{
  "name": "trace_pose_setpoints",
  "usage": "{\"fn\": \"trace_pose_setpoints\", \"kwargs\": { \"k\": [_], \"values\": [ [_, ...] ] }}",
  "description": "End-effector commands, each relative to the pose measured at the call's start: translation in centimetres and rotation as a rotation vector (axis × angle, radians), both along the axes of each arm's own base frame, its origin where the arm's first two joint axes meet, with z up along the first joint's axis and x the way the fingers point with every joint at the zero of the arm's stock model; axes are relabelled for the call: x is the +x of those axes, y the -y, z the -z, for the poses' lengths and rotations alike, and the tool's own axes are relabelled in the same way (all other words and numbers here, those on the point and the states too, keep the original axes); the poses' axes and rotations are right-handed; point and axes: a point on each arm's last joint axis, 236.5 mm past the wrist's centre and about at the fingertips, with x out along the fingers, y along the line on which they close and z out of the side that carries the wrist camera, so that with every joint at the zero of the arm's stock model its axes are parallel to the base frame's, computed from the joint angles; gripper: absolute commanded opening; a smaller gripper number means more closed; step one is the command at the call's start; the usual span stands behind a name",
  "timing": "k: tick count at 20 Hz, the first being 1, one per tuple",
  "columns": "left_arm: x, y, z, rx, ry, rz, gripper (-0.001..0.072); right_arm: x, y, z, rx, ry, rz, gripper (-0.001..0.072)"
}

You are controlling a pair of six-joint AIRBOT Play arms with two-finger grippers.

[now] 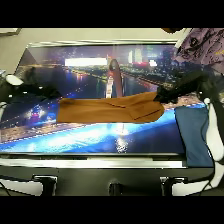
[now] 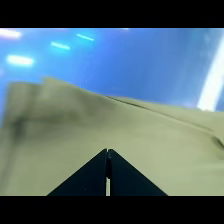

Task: Fold the clothes and pants, and hang the long-sleeved shirts on hangers.

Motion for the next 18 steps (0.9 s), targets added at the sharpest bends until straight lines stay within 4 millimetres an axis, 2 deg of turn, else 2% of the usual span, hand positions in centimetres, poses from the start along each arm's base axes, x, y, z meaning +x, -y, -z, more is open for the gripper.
{"fn": "trace_pose_setpoints", "kwargs": {
  "k": [1, 6, 9, 11, 13, 18],
  "values": [
    [0.0, 11.3, 0.5, -0.126, 0.006, 0.078, 0.0014, -1.9, 2.5, -5.7, -0.123, 0.06, 0.084, 0.0026],
    [-3.1, 28.2, 2.5, -0.332, -0.019, 0.147, 0.0014, -4.2, 4.9, -10.5, -0.237, 0.062, 0.135, 0.0027],
    [-5.6, 36.4, 3.0, -0.434, -0.053, 0.183, 0.0013, -4.3, 5.4, -13.1, -0.259, 0.087, 0.147, 0.0027],
    [-7.1, 40.8, 3.3, -0.497, -0.087, 0.207, 0.0014, -4.3, 5.4, -14.2, -0.262, 0.1, 0.147, 0.0027],
    [-8.5, 44.4, 3.7, -0.54, -0.123, 0.226, 0.0014, -4.5, 5.5, -14.6, -0.266, 0.097, 0.156, 0.0027],
    [-9.8, 50.1, 4.8, -0.602, -0.177, 0.209, 0.0013, -5.1, 6.3, -14.4, -0.298, 0.069, 0.168, 0.0027]
  ]
}}
